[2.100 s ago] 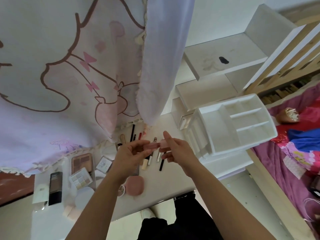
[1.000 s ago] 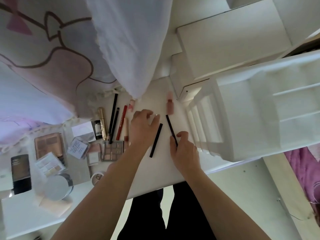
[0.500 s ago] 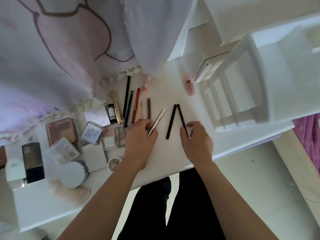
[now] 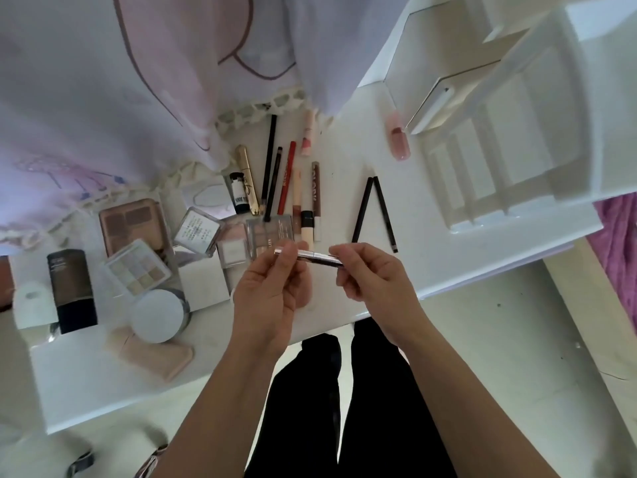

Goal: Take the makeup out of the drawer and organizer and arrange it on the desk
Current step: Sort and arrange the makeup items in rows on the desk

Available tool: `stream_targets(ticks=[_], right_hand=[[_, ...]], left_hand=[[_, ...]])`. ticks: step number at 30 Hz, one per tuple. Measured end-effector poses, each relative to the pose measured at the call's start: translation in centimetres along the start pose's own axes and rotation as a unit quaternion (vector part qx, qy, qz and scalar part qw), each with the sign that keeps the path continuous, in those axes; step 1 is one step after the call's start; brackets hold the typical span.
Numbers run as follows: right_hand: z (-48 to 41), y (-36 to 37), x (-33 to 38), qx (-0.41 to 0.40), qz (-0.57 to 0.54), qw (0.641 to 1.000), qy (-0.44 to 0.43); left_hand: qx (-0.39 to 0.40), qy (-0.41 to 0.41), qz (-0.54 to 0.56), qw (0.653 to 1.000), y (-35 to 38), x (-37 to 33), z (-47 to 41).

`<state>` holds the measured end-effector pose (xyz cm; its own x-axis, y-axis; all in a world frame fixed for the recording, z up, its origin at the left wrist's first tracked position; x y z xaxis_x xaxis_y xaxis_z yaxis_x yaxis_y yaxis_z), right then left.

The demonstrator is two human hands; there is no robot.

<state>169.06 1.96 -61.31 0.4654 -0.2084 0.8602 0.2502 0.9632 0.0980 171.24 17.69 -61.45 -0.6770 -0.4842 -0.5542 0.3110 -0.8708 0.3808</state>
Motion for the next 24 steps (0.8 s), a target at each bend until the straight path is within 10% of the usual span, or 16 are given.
stream_targets(ticks=[18, 24], right_hand=[[3.4, 1.6, 1.9, 0.077, -0.030, 0.989, 0.122], [4.2, 1.2, 9.5, 0.061, -0.047, 0.997, 0.017]], left_hand=[[0.010, 0.028, -0.019, 0.999, 1.7, -2.7, 1.4], [0.020, 0.077, 0.010, 0.997, 5.7, -8.0, 4.7]])
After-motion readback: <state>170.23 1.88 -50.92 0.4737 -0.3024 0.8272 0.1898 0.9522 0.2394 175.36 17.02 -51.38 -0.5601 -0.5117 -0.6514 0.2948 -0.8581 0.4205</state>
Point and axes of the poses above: each hand's wrist, its own z-axis away from the middle knuckle, its own y-axis out of the palm, x = y × z, the point moved 10 cm from there along -z, towards the middle knuckle, and after that the axes turned 6 degrees about -y, right-handed, at the moved point
